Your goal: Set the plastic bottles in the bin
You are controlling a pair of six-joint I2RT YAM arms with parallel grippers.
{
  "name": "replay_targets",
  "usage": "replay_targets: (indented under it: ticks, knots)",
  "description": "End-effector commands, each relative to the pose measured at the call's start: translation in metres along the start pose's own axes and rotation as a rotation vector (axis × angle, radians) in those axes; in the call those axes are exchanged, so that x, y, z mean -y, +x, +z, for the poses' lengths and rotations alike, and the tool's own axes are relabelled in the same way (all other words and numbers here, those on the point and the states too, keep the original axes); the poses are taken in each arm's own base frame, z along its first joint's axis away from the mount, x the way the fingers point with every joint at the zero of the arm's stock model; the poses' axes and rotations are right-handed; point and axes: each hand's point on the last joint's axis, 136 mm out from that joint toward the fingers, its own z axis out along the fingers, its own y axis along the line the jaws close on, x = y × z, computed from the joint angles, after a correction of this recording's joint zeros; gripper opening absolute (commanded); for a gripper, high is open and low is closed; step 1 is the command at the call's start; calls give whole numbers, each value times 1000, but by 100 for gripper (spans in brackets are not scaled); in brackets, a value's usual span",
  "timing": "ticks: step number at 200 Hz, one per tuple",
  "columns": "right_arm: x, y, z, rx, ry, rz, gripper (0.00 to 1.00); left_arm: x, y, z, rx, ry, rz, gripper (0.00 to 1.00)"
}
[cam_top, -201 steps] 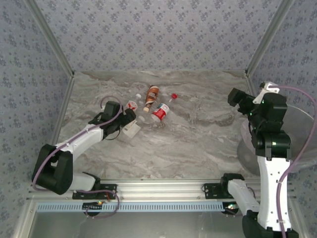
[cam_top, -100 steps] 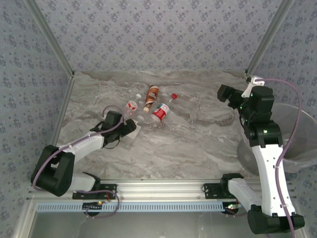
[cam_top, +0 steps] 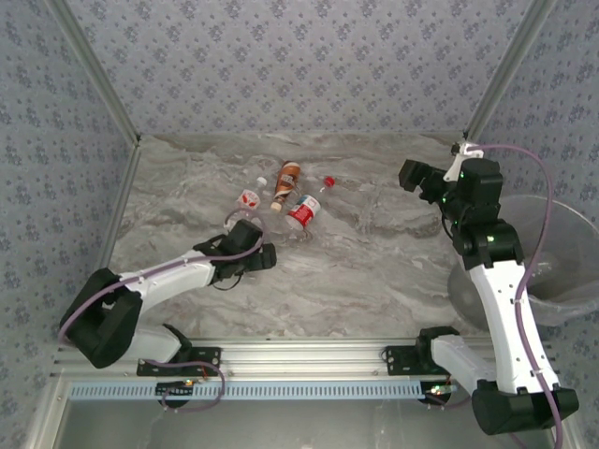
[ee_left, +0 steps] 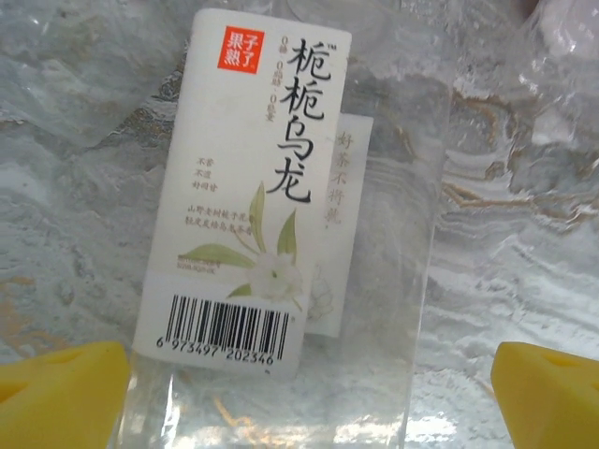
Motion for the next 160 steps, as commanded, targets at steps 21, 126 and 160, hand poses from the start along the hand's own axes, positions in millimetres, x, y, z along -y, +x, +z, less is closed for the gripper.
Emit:
replay_targets:
  ticks: [21,126,160]
  knots:
    - [1,2,4,4,14,-12,100,-17,10,3,-55,-168,107,100]
    - [-1,3,3,-4,23,-46,100,-20,33,21,-113,-201,188,92]
    - [-5,3,6,-7,15,-49,100,-18,39,27,-119,-179,178,86]
